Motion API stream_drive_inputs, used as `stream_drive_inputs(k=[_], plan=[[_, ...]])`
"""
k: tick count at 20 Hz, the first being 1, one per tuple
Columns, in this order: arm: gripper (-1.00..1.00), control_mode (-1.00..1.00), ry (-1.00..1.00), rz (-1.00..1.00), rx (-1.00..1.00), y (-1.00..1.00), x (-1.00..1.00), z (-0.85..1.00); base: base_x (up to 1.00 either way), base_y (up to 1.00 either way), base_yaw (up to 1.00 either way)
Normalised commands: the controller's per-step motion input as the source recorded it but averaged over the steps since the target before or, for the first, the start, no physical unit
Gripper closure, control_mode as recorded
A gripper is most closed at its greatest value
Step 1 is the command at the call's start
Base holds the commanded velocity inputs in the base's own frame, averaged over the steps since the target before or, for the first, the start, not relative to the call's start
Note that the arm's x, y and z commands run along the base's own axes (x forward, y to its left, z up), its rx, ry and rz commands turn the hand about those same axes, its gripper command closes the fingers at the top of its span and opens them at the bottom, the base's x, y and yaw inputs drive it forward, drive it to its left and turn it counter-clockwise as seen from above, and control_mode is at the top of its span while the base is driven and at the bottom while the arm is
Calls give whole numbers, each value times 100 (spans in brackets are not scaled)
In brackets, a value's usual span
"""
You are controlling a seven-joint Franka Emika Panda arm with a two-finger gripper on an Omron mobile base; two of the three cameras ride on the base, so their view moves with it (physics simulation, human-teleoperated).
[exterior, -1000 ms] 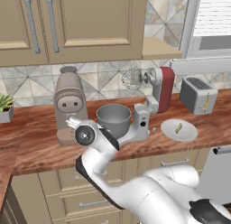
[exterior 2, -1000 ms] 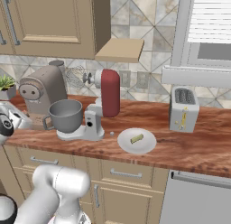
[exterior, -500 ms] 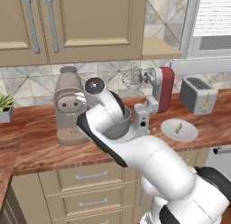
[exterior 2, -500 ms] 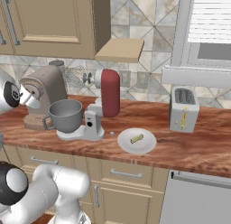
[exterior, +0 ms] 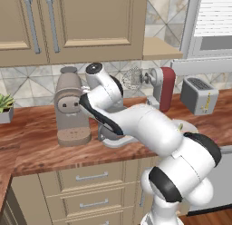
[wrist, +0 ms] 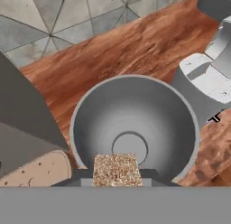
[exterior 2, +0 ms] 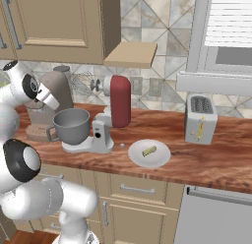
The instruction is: Add butter and sugar cubes to the stand mixer bowl and then turn on the stand mixer to begin making frosting.
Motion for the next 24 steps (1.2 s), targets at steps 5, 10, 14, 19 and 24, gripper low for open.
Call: stream_drive_inputs(k=[5,10,14,19,24], plan=[[100,-100,13,0,-1,-43,34,-40,0,0,0],[100,-100,8,0,0,-26,25,-64,0,0,0],[100,-100,3,0,0,-19,17,-61,0,0,0],[100,-100,0,0,0,-7,9,-45,0,0,0],[100,-100,1,0,0,-5,20,-41,0,0,0]])
